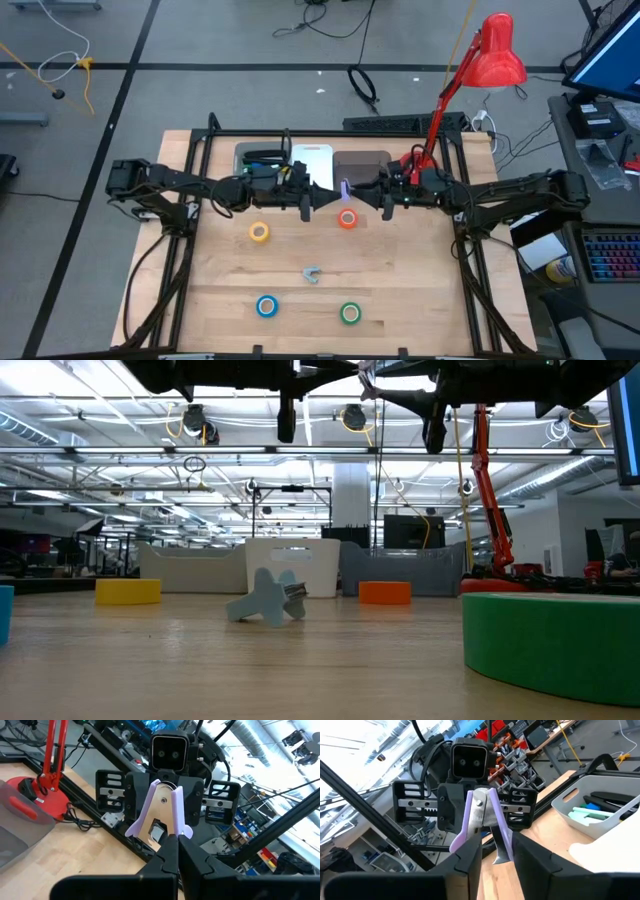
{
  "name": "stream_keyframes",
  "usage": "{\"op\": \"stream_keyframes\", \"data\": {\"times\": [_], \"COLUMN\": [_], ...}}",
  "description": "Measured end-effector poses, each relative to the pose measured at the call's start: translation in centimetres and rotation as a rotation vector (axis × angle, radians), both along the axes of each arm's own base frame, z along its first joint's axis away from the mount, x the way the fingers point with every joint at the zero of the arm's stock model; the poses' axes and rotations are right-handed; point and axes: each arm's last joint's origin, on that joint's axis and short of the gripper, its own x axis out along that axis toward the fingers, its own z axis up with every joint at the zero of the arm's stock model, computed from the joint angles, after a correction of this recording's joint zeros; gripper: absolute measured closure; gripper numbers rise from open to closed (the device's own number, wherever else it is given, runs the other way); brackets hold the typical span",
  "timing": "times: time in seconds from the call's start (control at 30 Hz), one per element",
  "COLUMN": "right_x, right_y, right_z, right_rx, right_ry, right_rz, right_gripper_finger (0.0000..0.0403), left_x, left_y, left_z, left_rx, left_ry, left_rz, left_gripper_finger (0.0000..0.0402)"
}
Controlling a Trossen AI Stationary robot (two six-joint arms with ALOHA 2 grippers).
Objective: Pick and place Stapler, Stapler remover, tape
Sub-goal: Put the purple staple remover into the white bin
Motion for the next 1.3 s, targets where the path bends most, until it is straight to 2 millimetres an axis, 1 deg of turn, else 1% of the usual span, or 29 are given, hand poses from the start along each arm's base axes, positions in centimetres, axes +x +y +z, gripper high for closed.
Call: {"op": "stream_keyframes", "data": {"times": [0.13,0.37,0.57,0.67,0.83,0.93,1.0,1.13,1.3], "right_x": [-0.1,-0.1,-0.1,-0.1,-0.1,-0.1,-0.1,-0.1,-0.3], "right_y": [0.1,0.2,0.2,0.3,0.3,0.3,0.3,0.3,0.2], "right_z": [0.0,-0.4,-0.5,-0.6,-1.0,-1.2,-1.3,-1.4,-1.2], "right_rx": [0.000,0.025,0.029,0.030,0.035,0.039,0.039,0.009,-0.076], "right_ry": [0.009,0.048,0.056,0.067,0.112,0.128,0.141,0.155,0.153], "right_rz": [0.021,0.056,0.059,0.073,0.081,0.081,0.081,0.082,0.080], "right_gripper_finger": [0.0292,0.0291,0.0291,0.0292,0.0296,0.0297,0.0297,0.0296,0.0303], "left_x": [-0.2,-0.5,-1.1,-1.5,-2.6,-3.2,-3.5,-4.1,-4.8], "left_y": [0.0,0.5,1.6,2.4,3.8,4.9,5.6,7.0,8.1], "left_z": [0.3,0.5,0.7,0.7,0.0,-1.0,-1.4,-2.7,-3.1], "left_rx": [0.014,0.031,0.055,0.075,0.112,0.134,0.154,0.199,0.252], "left_ry": [-0.010,0.009,0.059,0.101,0.262,0.388,0.439,0.576,0.672], "left_rz": [0.002,0.021,0.053,0.097,0.247,0.327,0.362,0.388,0.396], "left_gripper_finger": [0.0401,0.0401,0.0401,0.0401,0.0401,0.0401,0.0401,0.0402,0.0402]}}
